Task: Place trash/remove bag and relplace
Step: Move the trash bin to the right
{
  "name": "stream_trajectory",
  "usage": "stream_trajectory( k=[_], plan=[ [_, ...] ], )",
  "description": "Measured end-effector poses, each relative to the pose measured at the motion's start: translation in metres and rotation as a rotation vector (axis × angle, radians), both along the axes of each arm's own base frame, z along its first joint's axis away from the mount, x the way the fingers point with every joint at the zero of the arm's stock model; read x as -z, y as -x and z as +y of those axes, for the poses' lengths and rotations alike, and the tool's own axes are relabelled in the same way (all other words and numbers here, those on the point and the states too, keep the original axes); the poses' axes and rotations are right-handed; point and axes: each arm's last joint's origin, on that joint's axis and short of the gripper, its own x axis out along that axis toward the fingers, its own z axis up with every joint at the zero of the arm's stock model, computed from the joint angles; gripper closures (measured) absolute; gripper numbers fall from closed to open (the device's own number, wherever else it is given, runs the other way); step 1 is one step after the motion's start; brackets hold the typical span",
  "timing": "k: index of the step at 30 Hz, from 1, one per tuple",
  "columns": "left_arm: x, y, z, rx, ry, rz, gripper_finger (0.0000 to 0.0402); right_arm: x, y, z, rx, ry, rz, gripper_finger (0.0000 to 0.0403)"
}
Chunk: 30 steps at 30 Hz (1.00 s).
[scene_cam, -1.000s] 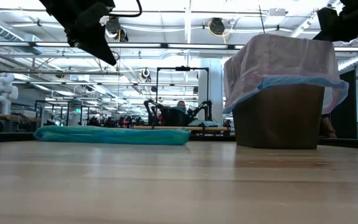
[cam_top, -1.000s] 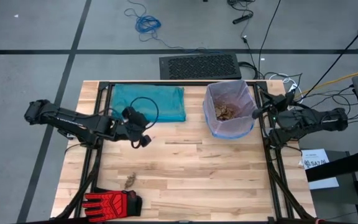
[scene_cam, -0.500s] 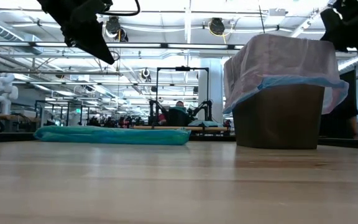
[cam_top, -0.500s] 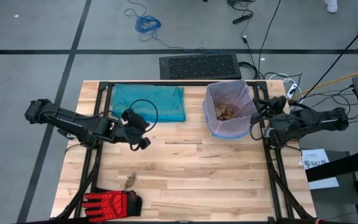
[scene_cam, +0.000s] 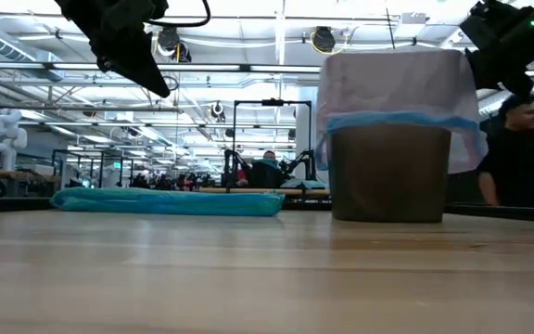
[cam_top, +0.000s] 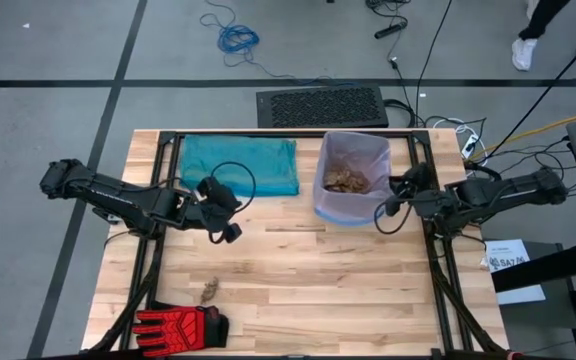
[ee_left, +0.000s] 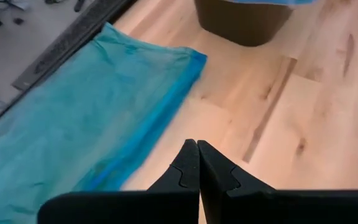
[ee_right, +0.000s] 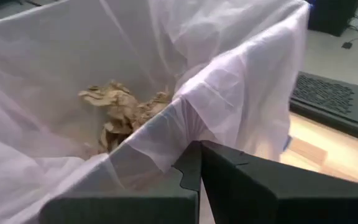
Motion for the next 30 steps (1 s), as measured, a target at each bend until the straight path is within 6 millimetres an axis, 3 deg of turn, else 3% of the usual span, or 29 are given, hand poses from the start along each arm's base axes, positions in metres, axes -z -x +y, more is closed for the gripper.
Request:
stream_trajectory(
  k=[9,14,21,30],
  plan=[
    [0.002,0.000,-0.005,0.119,0.147,0.034,0.0402,-0.002,-0.028,0.008,-0.134,0.000,-0.012,0.0403],
    [0.003,0.001,-0.013,0.193,0.213,0.053,0.0402,-0.001,-0.030,0.009,-0.148,0.018,0.007,0.0403],
    [0.006,0.005,-0.033,0.239,0.431,0.084,0.0402,-0.002,-0.030,0.009,-0.155,0.036,0.017,0.0403],
    [0.044,0.008,-0.071,0.149,0.599,0.379,0.0402,-0.002,-0.030,0.009,-0.159,0.034,0.018,0.0403]
  ],
)
